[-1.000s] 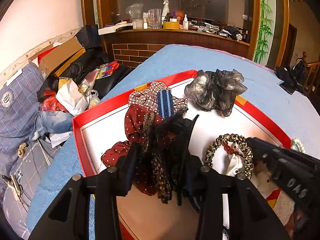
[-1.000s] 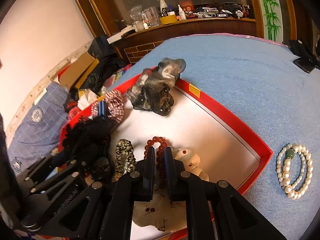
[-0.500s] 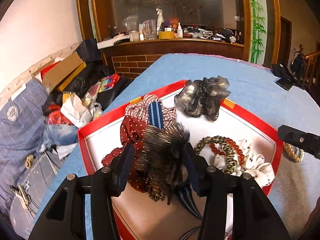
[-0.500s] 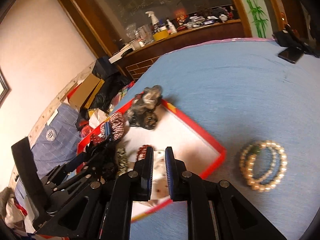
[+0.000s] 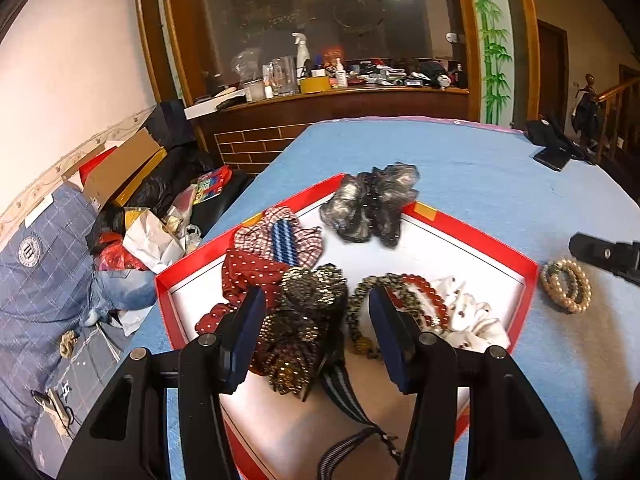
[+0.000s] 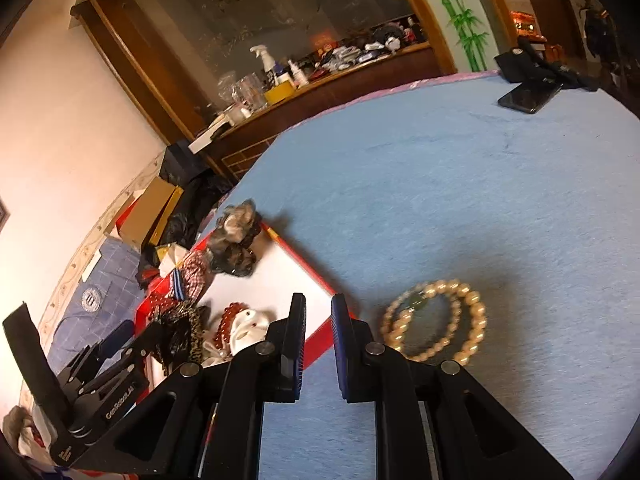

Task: Organize jewelry
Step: 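Grasp the pearl bracelet with the green bead using the right gripper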

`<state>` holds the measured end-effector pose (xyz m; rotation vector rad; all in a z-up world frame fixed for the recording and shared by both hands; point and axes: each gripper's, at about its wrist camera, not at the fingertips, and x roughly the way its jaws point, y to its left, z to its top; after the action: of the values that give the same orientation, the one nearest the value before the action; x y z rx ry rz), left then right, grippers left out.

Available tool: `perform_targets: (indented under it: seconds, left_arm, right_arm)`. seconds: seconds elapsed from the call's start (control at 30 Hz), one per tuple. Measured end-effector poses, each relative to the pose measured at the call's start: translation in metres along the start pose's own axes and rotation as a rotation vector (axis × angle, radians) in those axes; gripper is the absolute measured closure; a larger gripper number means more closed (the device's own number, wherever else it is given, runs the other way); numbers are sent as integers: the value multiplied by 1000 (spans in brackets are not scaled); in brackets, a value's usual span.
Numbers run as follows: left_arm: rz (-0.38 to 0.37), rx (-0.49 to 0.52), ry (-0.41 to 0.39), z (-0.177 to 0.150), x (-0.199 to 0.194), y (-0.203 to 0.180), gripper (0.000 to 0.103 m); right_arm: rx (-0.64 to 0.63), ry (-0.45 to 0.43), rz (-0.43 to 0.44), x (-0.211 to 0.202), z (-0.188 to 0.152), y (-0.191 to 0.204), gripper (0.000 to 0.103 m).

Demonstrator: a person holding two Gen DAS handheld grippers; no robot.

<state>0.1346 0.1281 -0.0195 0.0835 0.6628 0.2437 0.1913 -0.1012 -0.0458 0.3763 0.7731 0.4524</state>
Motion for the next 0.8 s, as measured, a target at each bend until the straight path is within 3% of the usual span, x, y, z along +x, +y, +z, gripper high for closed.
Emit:
perform_targets:
  seconds: [0.07,0.17,0.27,0.43,0.57,0.67,0.8]
  left_arm:
    - [-19,9,4,1,-2,-4,51]
    - [-48,23,11,2,-6,-12,51]
    - [-67,35,11,2,-9,-21,51]
    - [-109,58,22,3,-10,-40,51]
    - [-130,85,30,5,-10,-54,51]
    - [-170,101,47,11,-9,-64,51]
    - [-264,134,91,19,-5,-86,51]
  right_arm:
    - [-2,-14,-44,-6,2,-9,82]
    - [-2,-9,-156,-11,9,-33,83]
    - [-4,67,-278,-1,11,-63,83]
    - [0,142,-215,10,11,-75,83]
    - [-116,150,-326,21,8,-61,83]
    - [-185,152,-357,25,9,-56,93]
    - [-151,87,-406,9,14,-66,94]
